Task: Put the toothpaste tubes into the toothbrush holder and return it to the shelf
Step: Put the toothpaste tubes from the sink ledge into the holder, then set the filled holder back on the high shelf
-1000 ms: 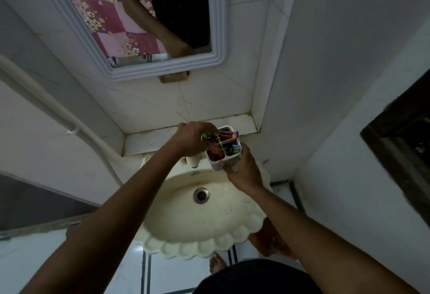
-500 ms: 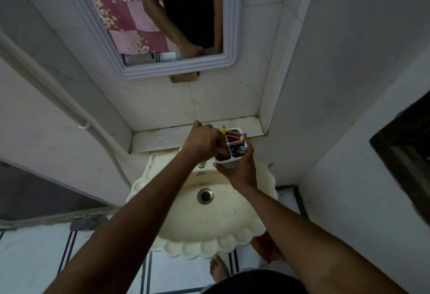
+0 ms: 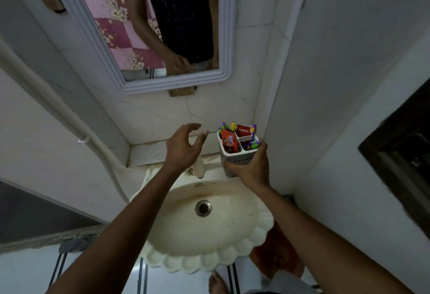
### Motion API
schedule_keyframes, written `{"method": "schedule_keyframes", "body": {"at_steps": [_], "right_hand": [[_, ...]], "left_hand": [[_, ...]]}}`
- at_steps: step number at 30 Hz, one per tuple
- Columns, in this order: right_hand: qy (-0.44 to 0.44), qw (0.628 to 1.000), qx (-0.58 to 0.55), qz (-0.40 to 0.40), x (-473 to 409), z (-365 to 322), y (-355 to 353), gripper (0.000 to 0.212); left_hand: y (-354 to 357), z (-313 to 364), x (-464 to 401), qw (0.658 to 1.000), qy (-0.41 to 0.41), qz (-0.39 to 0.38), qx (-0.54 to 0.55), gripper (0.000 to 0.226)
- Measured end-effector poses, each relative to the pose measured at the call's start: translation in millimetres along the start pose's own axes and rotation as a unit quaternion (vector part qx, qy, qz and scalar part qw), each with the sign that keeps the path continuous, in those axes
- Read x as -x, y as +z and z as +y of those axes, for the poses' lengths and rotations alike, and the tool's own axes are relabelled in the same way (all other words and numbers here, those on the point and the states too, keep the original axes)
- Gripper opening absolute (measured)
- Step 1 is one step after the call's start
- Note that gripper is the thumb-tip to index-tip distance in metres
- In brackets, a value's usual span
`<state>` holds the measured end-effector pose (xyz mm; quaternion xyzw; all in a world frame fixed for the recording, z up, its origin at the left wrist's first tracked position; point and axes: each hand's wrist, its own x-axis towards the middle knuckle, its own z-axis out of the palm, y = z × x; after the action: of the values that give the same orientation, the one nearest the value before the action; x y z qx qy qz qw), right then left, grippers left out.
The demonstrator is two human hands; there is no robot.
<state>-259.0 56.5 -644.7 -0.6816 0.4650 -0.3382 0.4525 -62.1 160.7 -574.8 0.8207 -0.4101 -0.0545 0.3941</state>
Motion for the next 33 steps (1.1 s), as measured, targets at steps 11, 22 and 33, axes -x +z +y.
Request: {"method": "schedule_keyframes", "body": {"at_steps": [11, 22, 33], "right_hand": [[-0.159, 0.984, -0.052, 0.061, -32, -113, -67, 0.118], [-0.303, 0.932, -0.130, 0.153, -67, -305, -164, 0.106], [-0.381, 0.888, -0.172, 0.190, -79, -485, -258, 0.104]], "left_hand": [[-51, 93, -11, 0.993, 0.081, 0.076, -0.037, 0.054], [-180, 252, -74, 0.949, 0.227, 0.214, -0.044, 0.051], [-281, 377, -120, 0.893, 0.316, 0.312, -0.072, 0.058]]}}
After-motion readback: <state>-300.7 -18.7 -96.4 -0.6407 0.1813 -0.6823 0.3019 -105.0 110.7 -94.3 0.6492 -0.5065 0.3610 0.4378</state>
